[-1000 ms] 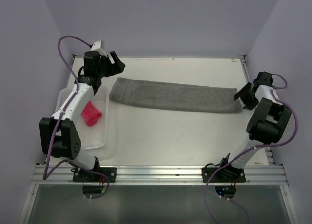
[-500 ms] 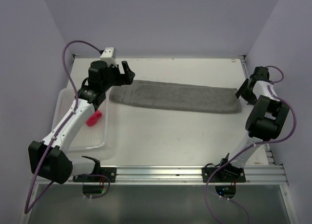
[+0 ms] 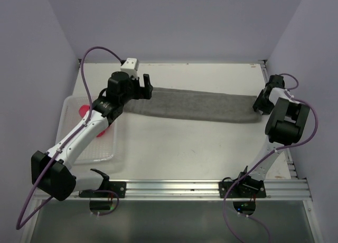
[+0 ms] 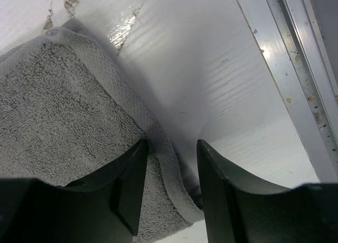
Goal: Roll the towels
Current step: Fold the towel
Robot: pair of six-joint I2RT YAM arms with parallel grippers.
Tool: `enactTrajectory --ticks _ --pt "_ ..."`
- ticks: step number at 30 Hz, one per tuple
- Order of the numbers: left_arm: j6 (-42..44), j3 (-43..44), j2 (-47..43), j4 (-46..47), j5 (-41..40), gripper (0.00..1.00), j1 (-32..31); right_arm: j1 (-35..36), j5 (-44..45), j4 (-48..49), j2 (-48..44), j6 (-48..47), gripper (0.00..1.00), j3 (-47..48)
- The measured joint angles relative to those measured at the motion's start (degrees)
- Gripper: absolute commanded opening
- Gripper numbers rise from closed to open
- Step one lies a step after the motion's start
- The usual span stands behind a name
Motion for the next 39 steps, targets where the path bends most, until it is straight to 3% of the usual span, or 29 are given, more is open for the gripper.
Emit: enactTrajectory --ticks 20,27,39 --pt "1.1 0.0 0.0 -0.4 -2.3 0.96 -0.7 0.0 -4.7 -3.3 3.5 -1.7 0.21 4.9" --pt "1.4 0.0 0.0 -0.4 -3.0 0.96 -0.7 0.0 -5.1 -3.7 3.5 -1.7 0.00 5.0" --pt "1.4 0.0 -0.6 -0.4 -3.3 0.96 -0.7 0.6 -5.2 -8.7 0.0 -0.5 0.00 3.4"
